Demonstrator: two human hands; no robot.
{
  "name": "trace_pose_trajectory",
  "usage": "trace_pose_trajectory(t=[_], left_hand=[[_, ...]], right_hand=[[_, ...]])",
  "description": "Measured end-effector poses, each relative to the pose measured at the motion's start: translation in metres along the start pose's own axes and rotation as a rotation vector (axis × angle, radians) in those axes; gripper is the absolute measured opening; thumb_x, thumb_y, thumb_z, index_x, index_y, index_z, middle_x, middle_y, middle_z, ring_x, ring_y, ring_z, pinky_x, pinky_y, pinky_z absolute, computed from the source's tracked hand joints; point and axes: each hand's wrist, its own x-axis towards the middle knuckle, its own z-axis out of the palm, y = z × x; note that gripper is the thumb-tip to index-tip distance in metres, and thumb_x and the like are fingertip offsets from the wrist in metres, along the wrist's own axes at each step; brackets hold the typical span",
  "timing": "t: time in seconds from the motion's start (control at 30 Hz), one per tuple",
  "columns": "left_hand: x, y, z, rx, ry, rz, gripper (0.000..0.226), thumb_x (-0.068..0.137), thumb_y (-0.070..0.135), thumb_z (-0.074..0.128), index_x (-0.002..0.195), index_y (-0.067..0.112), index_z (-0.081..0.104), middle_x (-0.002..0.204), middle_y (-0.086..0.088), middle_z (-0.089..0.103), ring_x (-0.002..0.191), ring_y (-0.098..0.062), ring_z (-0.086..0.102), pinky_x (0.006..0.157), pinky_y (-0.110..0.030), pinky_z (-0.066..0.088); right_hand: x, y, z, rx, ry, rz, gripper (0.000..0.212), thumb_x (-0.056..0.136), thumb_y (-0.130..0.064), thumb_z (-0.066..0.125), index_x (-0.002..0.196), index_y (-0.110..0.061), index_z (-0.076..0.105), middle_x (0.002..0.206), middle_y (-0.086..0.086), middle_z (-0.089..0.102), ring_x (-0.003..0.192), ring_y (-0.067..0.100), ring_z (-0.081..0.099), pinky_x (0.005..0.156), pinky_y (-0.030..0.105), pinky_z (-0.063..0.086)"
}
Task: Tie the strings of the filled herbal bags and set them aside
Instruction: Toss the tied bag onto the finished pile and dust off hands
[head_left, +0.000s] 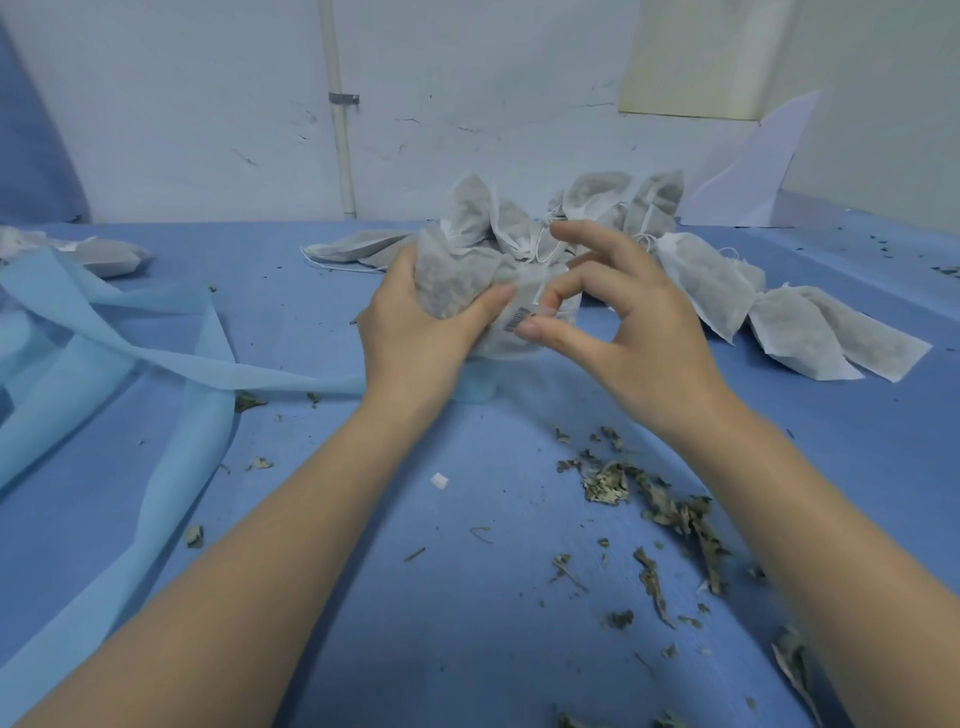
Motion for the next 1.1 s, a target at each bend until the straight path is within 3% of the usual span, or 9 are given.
trace_pose_trajectory(t=[0.2, 0.33, 0.4, 0.5, 0.63, 0.77, 0.9, 1.0, 1.1], left_hand=[[-0.005, 0.003, 0.004, -0.067, -0.091, -0.001, 0.032, 0.068, 0.020, 0.083, 0.088, 0.029, 0.060, 0.092, 0.010, 0.069, 0.090, -0.008, 0.065, 0.083, -0.027, 0.052], [-0.007, 0.007, 0.003, -0.096, -0.150, -0.005, 0.038, 0.069, 0.018, 0.083, 0.101, 0.018, 0.062, 0.100, 0.003, 0.070, 0.096, -0.012, 0.065, 0.089, -0.034, 0.052], [-0.007, 0.010, 0.002, -0.090, -0.203, 0.002, 0.042, 0.068, 0.017, 0.084, 0.103, 0.012, 0.063, 0.102, -0.002, 0.070, 0.098, -0.017, 0.065, 0.090, -0.039, 0.051], [-0.007, 0.015, 0.000, -0.112, -0.247, 0.001, 0.042, 0.059, 0.024, 0.080, 0.096, 0.013, 0.062, 0.097, -0.004, 0.070, 0.093, -0.019, 0.066, 0.085, -0.037, 0.052], [-0.008, 0.017, -0.001, -0.147, -0.305, -0.026, 0.055, 0.048, 0.032, 0.077, 0.097, 0.012, 0.064, 0.098, -0.007, 0.071, 0.093, -0.023, 0.066, 0.086, -0.042, 0.052], [-0.008, 0.014, 0.001, -0.165, -0.361, -0.097, 0.063, 0.048, 0.024, 0.086, 0.106, 0.014, 0.062, 0.103, 0.002, 0.071, 0.097, -0.013, 0.067, 0.091, -0.039, 0.052], [-0.010, 0.012, 0.006, -0.169, -0.307, -0.139, 0.062, 0.051, 0.009, 0.090, 0.106, 0.013, 0.061, 0.100, 0.002, 0.071, 0.093, -0.010, 0.068, 0.084, -0.029, 0.054], [-0.013, 0.012, 0.010, -0.230, -0.337, -0.167, 0.052, 0.057, 0.001, 0.085, 0.103, 0.011, 0.062, 0.096, 0.002, 0.073, 0.087, -0.009, 0.069, 0.076, -0.021, 0.054], [-0.016, 0.012, 0.012, -0.298, -0.397, -0.208, 0.055, 0.061, -0.003, 0.081, 0.113, 0.001, 0.062, 0.103, -0.010, 0.072, 0.097, -0.021, 0.069, 0.088, -0.035, 0.054]], right_hand=[[0.003, 0.007, -0.003, -0.091, -0.004, 0.002, 0.018, 0.080, -0.024, 0.075, 0.077, -0.024, 0.057, 0.135, -0.004, 0.047, 0.116, 0.019, 0.051, 0.098, 0.028, 0.037], [0.003, 0.011, -0.004, -0.082, -0.019, 0.029, 0.014, 0.080, -0.024, 0.075, 0.082, -0.018, 0.063, 0.130, -0.004, 0.051, 0.111, 0.002, 0.044, 0.094, 0.010, 0.033], [0.003, 0.010, -0.005, -0.003, -0.037, 0.100, 0.014, 0.080, -0.025, 0.075, 0.080, -0.023, 0.061, 0.121, -0.008, 0.057, 0.109, 0.002, 0.051, 0.098, 0.021, 0.040], [0.002, 0.007, -0.005, 0.133, -0.026, 0.200, 0.023, 0.077, -0.026, 0.077, 0.082, -0.033, 0.056, 0.105, -0.006, 0.068, 0.100, 0.015, 0.061, 0.092, 0.038, 0.047], [0.001, 0.010, -0.007, 0.292, -0.013, 0.274, 0.054, 0.071, -0.021, 0.083, 0.107, -0.030, 0.044, 0.092, -0.006, 0.070, 0.092, 0.012, 0.067, 0.086, 0.032, 0.053], [0.002, 0.017, -0.009, 0.385, -0.004, 0.317, 0.042, 0.073, -0.022, 0.081, 0.103, -0.029, 0.054, 0.095, 0.007, 0.070, 0.094, 0.021, 0.067, 0.085, 0.039, 0.054], [0.003, 0.016, -0.004, 0.562, 0.020, 0.337, 0.033, 0.067, -0.044, 0.072, 0.094, -0.025, 0.065, 0.085, -0.010, 0.070, 0.080, 0.005, 0.066, 0.071, 0.021, 0.050], [0.002, 0.017, 0.004, 0.512, 0.164, 0.362, 0.020, 0.070, -0.045, 0.075, 0.081, -0.030, 0.068, 0.078, -0.015, 0.070, 0.081, 0.003, 0.066, 0.074, 0.021, 0.051], [0.003, 0.019, 0.009, 0.428, 0.305, 0.359, 0.011, 0.073, -0.037, 0.080, 0.073, -0.033, 0.069, 0.070, -0.020, 0.069, 0.079, -0.002, 0.065, 0.075, 0.018, 0.051]])
